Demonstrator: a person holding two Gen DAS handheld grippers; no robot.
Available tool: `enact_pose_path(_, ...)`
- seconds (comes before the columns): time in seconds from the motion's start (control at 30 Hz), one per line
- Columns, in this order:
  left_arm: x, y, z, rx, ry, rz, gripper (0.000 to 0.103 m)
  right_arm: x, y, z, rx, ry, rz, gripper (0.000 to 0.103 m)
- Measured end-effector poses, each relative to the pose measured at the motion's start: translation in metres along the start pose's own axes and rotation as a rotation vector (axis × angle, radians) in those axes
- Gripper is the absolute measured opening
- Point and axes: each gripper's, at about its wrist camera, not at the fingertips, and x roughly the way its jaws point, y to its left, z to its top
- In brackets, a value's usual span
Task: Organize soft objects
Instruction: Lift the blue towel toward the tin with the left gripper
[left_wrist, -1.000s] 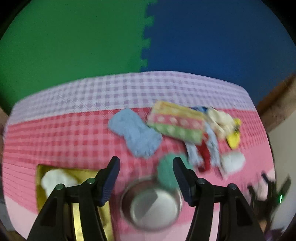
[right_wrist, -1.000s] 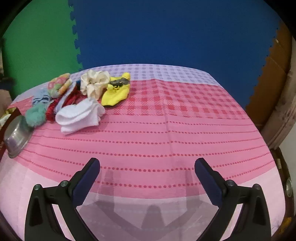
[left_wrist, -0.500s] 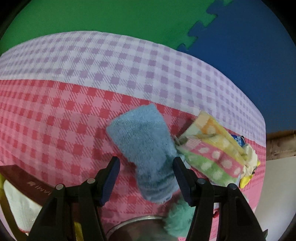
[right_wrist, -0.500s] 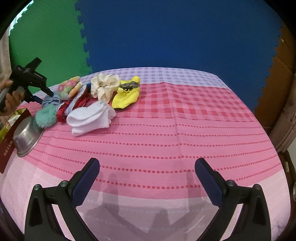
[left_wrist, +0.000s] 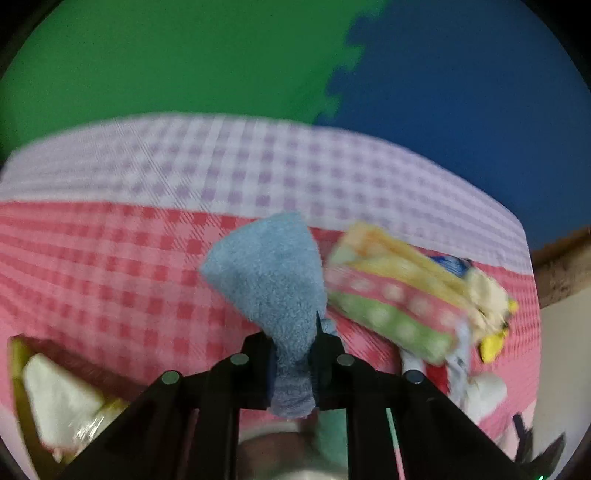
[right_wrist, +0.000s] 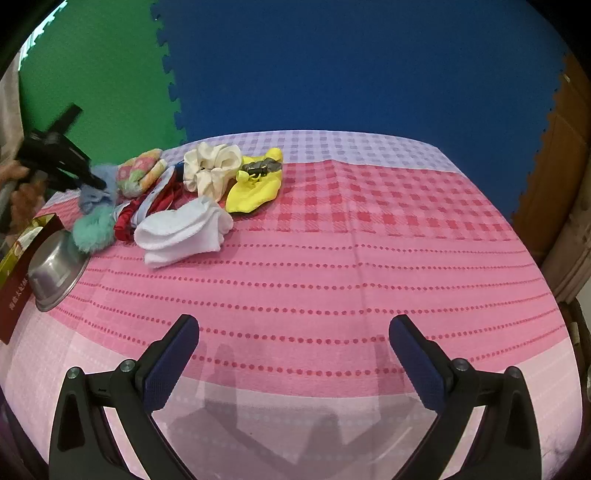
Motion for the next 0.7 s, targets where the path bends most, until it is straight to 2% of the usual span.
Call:
enact_pose_path(0.1, -0.044, -0.013, -0.031, 0.049, -0.064, -0.057, 0.014, -0.001, 0.001, -0.001, -0.006, -0.003, 0.015, 0.102)
enact_pose_path(0.17, -0.076, -0.021, -0.065, 0.083, -0.091, -0.106, 0.014, -0.004, 0.001, -0.002, -0.012, -0.015, 0.034, 0.102)
enact_pose_path(0.23, -0.096, -0.027, -0.097, 0.105, -0.089, -0.159, 0.014, -0.003, 0.003, -0.002, -0.031, 0.006, 0.095, 0.102)
enact_pose_path(0.37, -0.113, -0.029, -0.157, 0.11, -0.052, -0.231, 0.014, -0.01, 0.019, 0.007, -0.069, 0.009, 0.206, 0.102)
enact_pose_path(0.5, -0.12, -0.016, -0.2, 0.07, -0.003, -0.268, 0.014, -0.008, 0.047, 0.027, -0.116, -0.026, 0.251, 0.103)
enact_pose_path(0.6, -0.125, -0.009, -0.224, 0.046, 0.014, -0.274, 0.014, 0.014, 0.072, 0.04, -0.191, 0.011, 0.219, 0.103)
enact_pose_path(0.7, -0.139, -0.001, -0.24, 0.039, -0.011, -0.262, 0.014, 0.029, 0.084, 0.051, -0.21, 0.025, 0.213, 0.103)
